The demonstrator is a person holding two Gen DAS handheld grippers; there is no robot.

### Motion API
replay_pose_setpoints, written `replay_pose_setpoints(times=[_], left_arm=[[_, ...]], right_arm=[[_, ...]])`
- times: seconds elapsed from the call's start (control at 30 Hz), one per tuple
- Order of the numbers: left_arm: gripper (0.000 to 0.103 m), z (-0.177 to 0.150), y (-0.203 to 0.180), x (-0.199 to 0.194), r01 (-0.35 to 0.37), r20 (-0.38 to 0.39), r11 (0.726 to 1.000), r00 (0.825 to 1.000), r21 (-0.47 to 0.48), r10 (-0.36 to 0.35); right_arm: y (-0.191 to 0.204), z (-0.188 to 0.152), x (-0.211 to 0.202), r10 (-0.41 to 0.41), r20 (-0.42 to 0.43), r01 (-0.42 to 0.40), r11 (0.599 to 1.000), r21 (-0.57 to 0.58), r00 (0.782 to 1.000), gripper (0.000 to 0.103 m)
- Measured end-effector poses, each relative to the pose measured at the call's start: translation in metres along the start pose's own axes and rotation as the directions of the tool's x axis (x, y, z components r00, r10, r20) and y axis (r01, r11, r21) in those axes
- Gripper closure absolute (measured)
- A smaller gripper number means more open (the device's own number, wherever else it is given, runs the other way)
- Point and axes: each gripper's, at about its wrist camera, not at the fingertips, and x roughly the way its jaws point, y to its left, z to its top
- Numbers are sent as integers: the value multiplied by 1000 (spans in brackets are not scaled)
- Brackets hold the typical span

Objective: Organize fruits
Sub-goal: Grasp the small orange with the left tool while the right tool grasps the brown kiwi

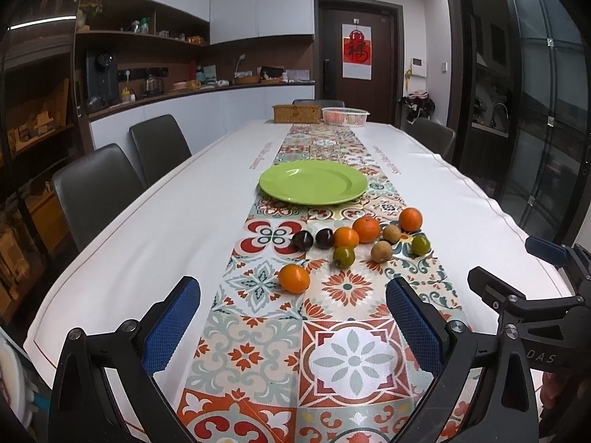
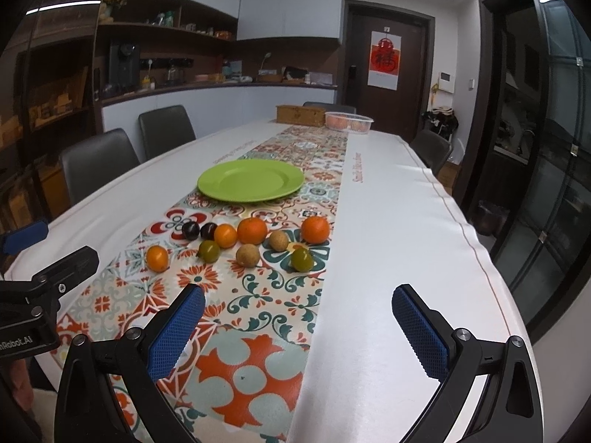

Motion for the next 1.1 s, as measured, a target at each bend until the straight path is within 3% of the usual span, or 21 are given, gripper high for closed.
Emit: replay_pose_setpoints(times=[0.27,0.63,1.0,1.1], left_arm=[[9,-2,7,25,-18,-34,1000,999,2,18],[22,0,6,64,-26,-100,998,994,59,32],[41,1,8,106,31,-213,998,977,56,-18],[41,0,7,114,47,-241,997,970,54,-33]], right_arm=[[12,7,26,9,-25,-11,998,-54,1000,2],[29,16,62,42,-106,-53,993,-103,993,14],[39,27,103,72,-193,-96,988,-119,978,25],[40,27,113,84,-218,-110,987,-114,972,27]])
